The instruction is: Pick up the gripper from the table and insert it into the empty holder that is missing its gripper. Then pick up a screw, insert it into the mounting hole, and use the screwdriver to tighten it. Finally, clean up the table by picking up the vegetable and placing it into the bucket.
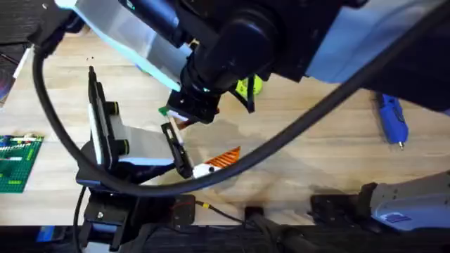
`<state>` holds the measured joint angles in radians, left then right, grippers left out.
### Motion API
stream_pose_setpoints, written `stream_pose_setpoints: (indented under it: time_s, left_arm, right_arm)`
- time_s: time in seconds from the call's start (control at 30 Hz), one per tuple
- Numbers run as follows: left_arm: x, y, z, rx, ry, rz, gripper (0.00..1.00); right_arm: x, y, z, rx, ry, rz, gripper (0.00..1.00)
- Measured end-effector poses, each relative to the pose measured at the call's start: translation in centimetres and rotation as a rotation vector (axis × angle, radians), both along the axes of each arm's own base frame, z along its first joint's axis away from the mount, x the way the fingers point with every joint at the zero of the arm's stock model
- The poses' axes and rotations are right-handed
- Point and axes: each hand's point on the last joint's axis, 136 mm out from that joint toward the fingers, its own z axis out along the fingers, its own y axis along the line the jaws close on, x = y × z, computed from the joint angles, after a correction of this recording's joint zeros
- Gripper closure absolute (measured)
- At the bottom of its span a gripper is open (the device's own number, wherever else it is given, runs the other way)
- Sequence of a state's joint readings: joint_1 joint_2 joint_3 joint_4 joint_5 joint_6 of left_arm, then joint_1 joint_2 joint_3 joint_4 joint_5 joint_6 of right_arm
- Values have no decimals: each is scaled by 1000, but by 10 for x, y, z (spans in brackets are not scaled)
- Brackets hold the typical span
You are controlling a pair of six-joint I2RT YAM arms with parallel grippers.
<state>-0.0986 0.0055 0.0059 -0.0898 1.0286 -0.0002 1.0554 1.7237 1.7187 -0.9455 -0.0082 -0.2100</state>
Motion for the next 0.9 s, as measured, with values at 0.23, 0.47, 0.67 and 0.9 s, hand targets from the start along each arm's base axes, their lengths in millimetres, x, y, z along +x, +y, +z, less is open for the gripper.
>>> stream_pose_setpoints:
  time_s: [0.23,0.47,0.67,0.9]
  left_arm:
    - [0,0,0,0,0,0,8]
    - [0,0,0,0,0,0,8]
    - [0,0,0,0,0,0,8]
    - [0,0,0,0,0,0,7]
  right_arm:
    - [-3,0,-1,2,17,4,995]
    - [-4,0,-1,5,24,4,908]
    - [-1,-2,-1,7,32,-11,285]
    - [15,-11,-1,11,37,-56,102]
